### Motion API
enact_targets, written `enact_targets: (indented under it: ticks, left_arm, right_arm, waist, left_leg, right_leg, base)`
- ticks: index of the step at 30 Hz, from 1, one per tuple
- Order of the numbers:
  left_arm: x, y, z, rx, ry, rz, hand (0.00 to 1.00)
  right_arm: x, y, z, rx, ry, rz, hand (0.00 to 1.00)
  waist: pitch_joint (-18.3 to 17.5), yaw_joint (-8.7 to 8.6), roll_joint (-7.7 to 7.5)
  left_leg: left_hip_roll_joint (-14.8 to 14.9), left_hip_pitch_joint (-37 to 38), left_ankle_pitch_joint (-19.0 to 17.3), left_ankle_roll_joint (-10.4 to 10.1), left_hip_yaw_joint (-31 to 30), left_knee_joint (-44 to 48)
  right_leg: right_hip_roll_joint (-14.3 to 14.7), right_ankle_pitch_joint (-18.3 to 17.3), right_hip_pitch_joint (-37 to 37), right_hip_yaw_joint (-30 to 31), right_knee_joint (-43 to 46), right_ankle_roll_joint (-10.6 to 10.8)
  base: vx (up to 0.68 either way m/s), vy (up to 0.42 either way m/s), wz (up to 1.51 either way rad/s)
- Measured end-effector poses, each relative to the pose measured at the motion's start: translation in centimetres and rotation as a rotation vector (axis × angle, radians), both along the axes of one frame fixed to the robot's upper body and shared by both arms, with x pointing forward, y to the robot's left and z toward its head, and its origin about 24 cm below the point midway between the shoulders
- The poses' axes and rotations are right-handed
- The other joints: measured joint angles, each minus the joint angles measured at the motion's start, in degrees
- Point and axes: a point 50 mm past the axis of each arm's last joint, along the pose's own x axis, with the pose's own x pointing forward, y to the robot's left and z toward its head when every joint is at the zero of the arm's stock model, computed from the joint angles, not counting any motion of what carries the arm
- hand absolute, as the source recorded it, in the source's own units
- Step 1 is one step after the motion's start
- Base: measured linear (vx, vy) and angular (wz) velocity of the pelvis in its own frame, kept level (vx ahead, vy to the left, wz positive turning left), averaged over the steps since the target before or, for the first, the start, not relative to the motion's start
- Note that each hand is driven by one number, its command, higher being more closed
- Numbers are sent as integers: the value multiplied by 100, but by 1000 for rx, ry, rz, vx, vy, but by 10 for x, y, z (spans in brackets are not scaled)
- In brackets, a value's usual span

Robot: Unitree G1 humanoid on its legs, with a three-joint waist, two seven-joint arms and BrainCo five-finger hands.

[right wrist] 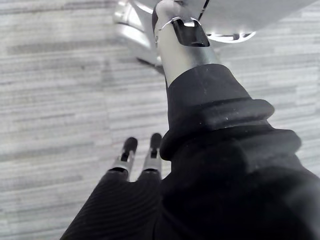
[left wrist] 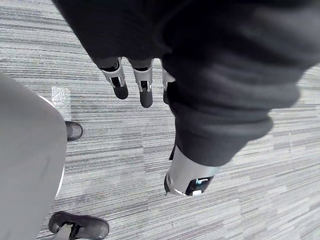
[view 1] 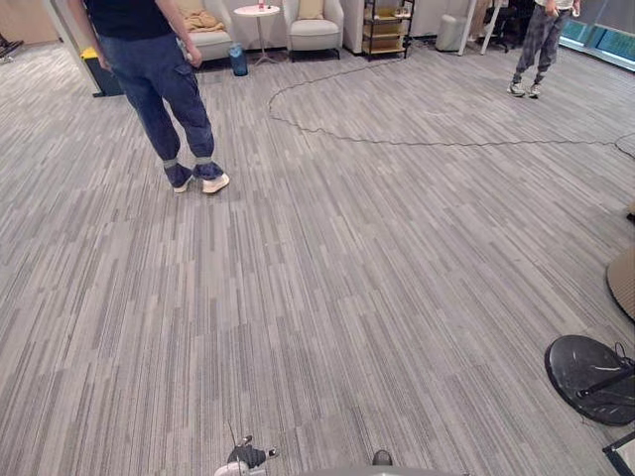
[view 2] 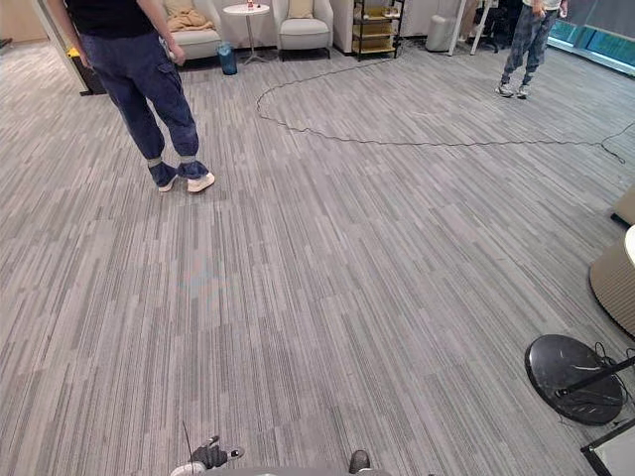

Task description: Organize washtable

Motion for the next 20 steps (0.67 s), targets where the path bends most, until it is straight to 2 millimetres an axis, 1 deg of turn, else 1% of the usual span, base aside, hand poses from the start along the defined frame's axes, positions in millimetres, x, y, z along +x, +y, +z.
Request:
enact_targets:
  ticks: [1,2,3,4,5,6,7,9,10,12,13,16,18,20]
  left_arm:
    - [0,0,0,-1,0,0,0]
    - [0,-1,0,-4,0,0,0]
    - [0,-7,0,-17,-1,0,0]
    - [1,-9,-1,-22,-2,-3,0]
    - [1,-11,0,-26,-4,-5,0]
    - [1,-9,0,-23,-4,-6,0]
    - [-1,-8,-1,-19,4,-5,0]
    - [0,-8,-1,-20,-1,-4,0]
    - [2,-5,0,-14,-3,-3,0]
    - [2,-4,0,-12,-3,1,0]
    - [2,-4,0,-12,-2,2,0]
    - [1,3,0,4,0,0,0]
    - [1,4,1,8,1,0,0]
    - [0,6,1,14,4,1,0]
  right_arm:
    - [0,-1,0,-2,0,0,0]
    - [0,-4,1,-10,1,-1,0]
    - [2,-12,3,-29,-7,-5,0]
    - [5,-16,5,-36,-15,-3,0]
    - [7,-15,5,-32,-19,-3,0]
    - [6,-11,4,-23,-20,-13,0]
    - [1,-11,3,-30,-22,-54,0]
    - [0,-10,3,-31,-19,-54,0]
    - [0,-6,2,-29,-20,-59,0]
    - [0,-7,2,-34,-18,-61,0]
    - [-2,-8,2,-35,-15,-62,0]
    - [-13,-7,1,-29,9,-74,0]
    - [-20,-1,-1,-13,20,-111,0]
    - [-25,3,-2,0,24,-146,0]
  waist:
    - [5,10,9]
    - [38,35,59]
    - [100,40,186]
    - [132,31,249]
    - [175,-4,241]
    - [199,-31,235]
    - [225,-85,200]
    - [221,-36,176]
    - [222,24,60]
    - [213,16,58]
    - [212,7,61]
    - [184,-77,3]
    - [162,-70,-99]
    - [103,-67,-141]
  left_leg:
    - [-8,-1,-25,-1,-1,38]
    - [-16,1,-43,17,2,134]
    - [34,6,-80,80,3,196]
    - [45,7,-153,108,-13,218]
    - [22,27,-290,155,-97,260]
    - [-19,47,-288,159,-190,300]
    - [-28,69,-285,160,-369,343]
    - [-80,57,-282,158,-377,354]
    - [-211,-53,-274,151,-423,380]
    - [-210,-186,-228,133,-504,393]
    - [-203,-233,-199,123,-560,369]
    - [-151,-352,165,35,-799,-41]
    - [-64,-378,395,-54,-882,-249]
    - [5,-403,448,-82,-865,-333]
  right_leg:
    - [-15,-7,8,-2,20,9]
    - [-63,-102,-86,12,320,46]
    - [-91,-341,-386,96,1067,55]
    - [-108,-466,-588,219,1503,14]
    - [-160,-635,-854,572,2179,70]
    - [-180,-657,-854,719,2309,81]
    - [-226,-656,-730,923,2299,83]
    - [-261,-662,-620,957,2073,92]
    - [-393,-805,-473,922,1642,305]
    - [-391,-817,-427,865,1372,344]
    - [-388,-808,-431,778,1309,353]
    - [-391,-788,-382,310,1009,340]
    - [-370,-784,-221,-21,830,332]
    - [-348,-803,-122,-181,745,306]
  base:
    - [10,73,-4]
    - [-28,76,-1]
    - [-30,65,2]
    - [-95,111,19]
    - [-81,118,29]
    - [-103,143,63]
    - [-48,66,50]
    - [-71,18,20]
    - [-87,-29,1]
    - [-69,-59,13]
    - [-35,-84,35]
    - [3,-87,62]
    - [42,-77,81]
    - [33,-45,54]
